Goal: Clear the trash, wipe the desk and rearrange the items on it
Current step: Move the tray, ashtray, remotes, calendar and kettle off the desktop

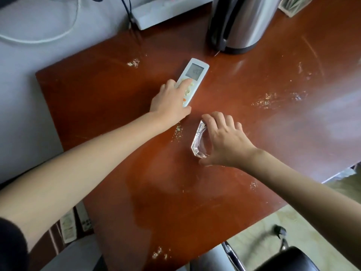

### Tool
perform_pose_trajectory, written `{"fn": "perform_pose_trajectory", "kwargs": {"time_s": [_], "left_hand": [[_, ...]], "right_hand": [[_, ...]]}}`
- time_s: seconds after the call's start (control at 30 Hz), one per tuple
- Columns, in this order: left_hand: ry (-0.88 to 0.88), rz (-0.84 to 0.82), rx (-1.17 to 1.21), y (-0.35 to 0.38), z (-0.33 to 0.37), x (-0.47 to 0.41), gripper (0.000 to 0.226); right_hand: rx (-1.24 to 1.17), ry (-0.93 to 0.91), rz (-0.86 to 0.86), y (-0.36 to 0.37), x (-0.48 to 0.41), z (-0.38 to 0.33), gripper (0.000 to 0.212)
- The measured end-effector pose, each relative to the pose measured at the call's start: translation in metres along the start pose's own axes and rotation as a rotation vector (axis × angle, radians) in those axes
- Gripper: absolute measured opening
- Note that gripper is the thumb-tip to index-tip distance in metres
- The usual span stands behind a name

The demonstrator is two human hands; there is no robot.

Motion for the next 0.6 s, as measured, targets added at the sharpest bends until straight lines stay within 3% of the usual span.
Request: {"fn": "perform_pose_trajectory", "kwargs": {"time_s": [0.27,0.6], "left_hand": [[-0.007,-0.007,0.1,-0.021,-0.038,0.032,0.063],[-0.004,0.12,0.07,-0.073,-0.145,0.187,0.062]], "right_hand": [[-0.111,0.028,0.065,-0.01,0.013,-0.022,0.109],[-0.138,-0.007,0.212,-0.016,0.071,-0.185,0.102]]}}
Point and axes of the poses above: each hand's wrist, its own x-axis away from the middle knuckle, its own y-axis out of the palm, z = x × y, the point moved 10 cm from there along -x, towards the middle knuckle, and after that the axes turned 6 degrees about -x, right-handed, at the moved point
